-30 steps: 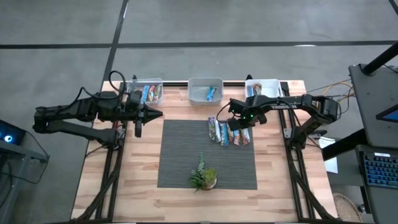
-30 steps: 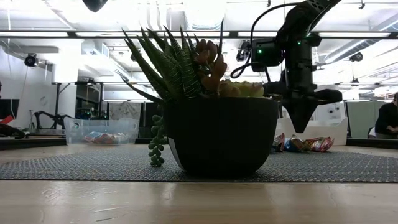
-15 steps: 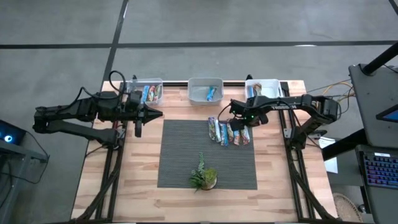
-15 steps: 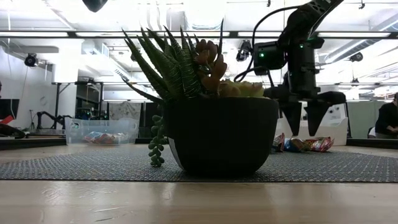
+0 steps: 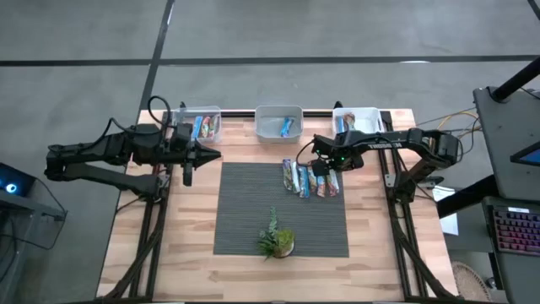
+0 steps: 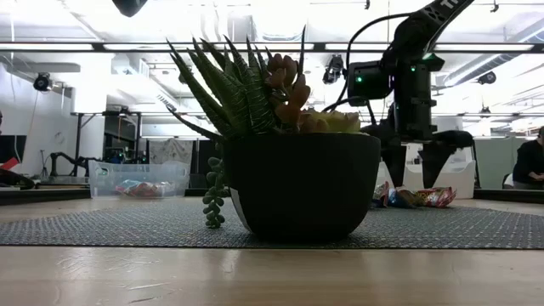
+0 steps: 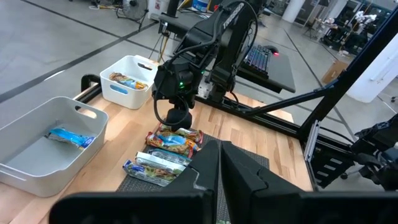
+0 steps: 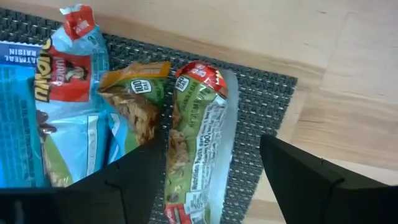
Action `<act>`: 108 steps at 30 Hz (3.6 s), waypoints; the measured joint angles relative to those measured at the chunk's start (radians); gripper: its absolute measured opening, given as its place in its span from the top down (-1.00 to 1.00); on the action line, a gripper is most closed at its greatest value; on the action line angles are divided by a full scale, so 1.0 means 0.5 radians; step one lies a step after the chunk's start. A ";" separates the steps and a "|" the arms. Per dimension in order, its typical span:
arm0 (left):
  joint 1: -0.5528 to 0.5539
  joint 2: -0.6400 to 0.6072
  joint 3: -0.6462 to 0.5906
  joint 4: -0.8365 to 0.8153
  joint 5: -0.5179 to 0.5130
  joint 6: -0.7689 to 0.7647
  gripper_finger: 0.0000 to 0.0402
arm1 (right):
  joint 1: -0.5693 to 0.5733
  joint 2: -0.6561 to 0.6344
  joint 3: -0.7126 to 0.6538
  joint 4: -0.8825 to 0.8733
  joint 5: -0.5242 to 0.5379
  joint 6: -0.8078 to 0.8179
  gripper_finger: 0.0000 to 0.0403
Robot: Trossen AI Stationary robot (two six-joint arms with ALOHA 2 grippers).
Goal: Pick and place Granola Bars by type
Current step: Put the red granola bar into the transparent bin
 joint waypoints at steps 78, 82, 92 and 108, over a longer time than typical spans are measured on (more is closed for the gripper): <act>0.000 0.018 0.000 0.032 -0.012 0.022 1.00 | 0.017 -0.497 0.274 0.218 -0.148 -0.161 0.75; 0.000 0.018 0.000 0.034 -0.017 0.022 1.00 | 0.024 -0.439 0.444 0.297 -0.144 -0.281 0.76; 0.000 0.018 0.000 0.128 -0.018 0.014 1.00 | 0.031 -0.182 1.002 0.463 -0.158 -0.665 0.76; 0.000 0.189 0.000 0.244 -0.116 -0.157 0.71 | 0.050 0.237 2.096 0.444 -0.296 -1.158 0.77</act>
